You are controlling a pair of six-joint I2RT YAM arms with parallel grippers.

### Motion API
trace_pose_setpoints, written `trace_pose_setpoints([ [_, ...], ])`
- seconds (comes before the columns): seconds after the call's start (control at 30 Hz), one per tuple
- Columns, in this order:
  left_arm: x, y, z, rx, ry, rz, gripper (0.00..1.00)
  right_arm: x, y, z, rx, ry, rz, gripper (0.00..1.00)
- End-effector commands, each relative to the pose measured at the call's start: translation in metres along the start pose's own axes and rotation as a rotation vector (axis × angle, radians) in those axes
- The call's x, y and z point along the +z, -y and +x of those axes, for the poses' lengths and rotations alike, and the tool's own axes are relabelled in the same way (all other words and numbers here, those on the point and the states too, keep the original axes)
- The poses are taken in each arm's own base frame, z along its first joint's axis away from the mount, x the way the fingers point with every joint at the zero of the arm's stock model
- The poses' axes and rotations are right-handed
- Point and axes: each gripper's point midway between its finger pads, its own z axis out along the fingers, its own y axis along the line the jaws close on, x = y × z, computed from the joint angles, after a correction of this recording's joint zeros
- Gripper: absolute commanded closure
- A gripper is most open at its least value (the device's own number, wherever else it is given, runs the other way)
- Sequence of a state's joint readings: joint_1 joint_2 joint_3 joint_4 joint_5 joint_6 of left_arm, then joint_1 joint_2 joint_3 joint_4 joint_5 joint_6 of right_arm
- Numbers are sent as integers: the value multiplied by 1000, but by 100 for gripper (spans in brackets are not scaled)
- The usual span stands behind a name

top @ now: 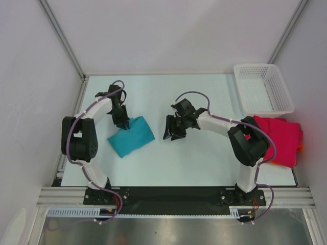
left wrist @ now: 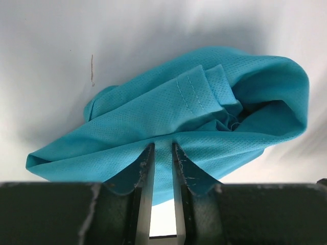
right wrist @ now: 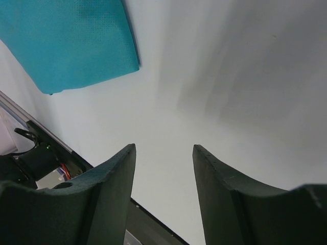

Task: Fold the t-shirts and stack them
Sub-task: Flatten out the tshirt

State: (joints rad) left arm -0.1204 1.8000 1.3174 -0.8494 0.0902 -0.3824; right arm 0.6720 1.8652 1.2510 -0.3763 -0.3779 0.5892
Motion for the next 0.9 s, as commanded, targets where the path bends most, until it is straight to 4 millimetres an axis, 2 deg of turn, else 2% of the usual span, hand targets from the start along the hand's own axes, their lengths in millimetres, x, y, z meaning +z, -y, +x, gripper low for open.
trace_pose_setpoints([
  [0.0,0,-2,-4,18,14,-6,76,-9,-5,-3,-30,21,-13,46],
  [0.1,-13,1,-10,24,46,5,70,-8,-4,-3,-29,17,-13,46],
  [0.13,-29,3,-16,39,84,12,61,-6,-4,-1,-23,11,-16,46],
  [0.17,-32,4,-17,42,93,12,59,-5,-4,-1,-23,10,-18,46],
  [0.2,-37,3,-17,46,103,9,52,-4,-4,-1,-23,10,-18,46],
  [0.23,-39,2,-18,49,111,7,52,-4,-4,-1,-21,9,-19,46],
  [0.27,-40,2,-16,55,111,7,46,-4,-5,-1,-21,6,-22,46],
  [0.43,-42,3,-10,74,114,31,43,-2,-5,0,-18,6,-19,47],
  [0.53,-34,5,-5,73,94,53,43,-1,-5,1,-15,2,-17,47],
  [0.67,-15,17,10,57,34,140,43,-2,-4,2,-16,3,-13,47],
  [0.7,-8,16,19,49,6,146,43,-3,-5,2,-16,4,-13,47],
  [0.87,5,19,32,34,-31,185,44,-3,-3,4,-11,3,-8,47],
])
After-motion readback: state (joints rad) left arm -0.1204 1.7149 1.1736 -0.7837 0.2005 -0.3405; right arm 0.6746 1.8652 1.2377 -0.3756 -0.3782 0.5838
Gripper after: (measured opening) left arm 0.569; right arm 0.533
